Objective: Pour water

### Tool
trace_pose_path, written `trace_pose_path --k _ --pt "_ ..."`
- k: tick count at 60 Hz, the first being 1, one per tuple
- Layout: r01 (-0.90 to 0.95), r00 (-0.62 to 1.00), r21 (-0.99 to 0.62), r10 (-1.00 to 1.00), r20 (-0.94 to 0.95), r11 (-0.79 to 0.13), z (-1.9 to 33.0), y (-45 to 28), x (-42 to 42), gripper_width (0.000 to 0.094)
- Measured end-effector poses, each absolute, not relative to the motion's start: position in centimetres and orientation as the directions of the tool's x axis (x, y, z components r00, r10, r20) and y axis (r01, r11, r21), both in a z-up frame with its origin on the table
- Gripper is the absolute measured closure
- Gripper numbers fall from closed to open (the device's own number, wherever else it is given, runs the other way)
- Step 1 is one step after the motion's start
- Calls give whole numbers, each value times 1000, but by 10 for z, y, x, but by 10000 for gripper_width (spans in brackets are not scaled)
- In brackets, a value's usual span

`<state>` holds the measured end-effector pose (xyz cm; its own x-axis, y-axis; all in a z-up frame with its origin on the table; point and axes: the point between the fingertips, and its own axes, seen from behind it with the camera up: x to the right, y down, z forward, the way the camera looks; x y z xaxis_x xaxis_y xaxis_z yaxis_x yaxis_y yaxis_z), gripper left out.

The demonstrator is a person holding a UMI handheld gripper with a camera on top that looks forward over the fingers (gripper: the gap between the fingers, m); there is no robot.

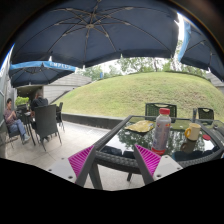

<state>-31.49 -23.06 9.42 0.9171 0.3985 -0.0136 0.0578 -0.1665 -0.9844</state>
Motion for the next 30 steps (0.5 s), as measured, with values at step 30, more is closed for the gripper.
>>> trace_pose_path --k 30 --pt "54 971 -992 238 25 -116 102 -158 -208 123"
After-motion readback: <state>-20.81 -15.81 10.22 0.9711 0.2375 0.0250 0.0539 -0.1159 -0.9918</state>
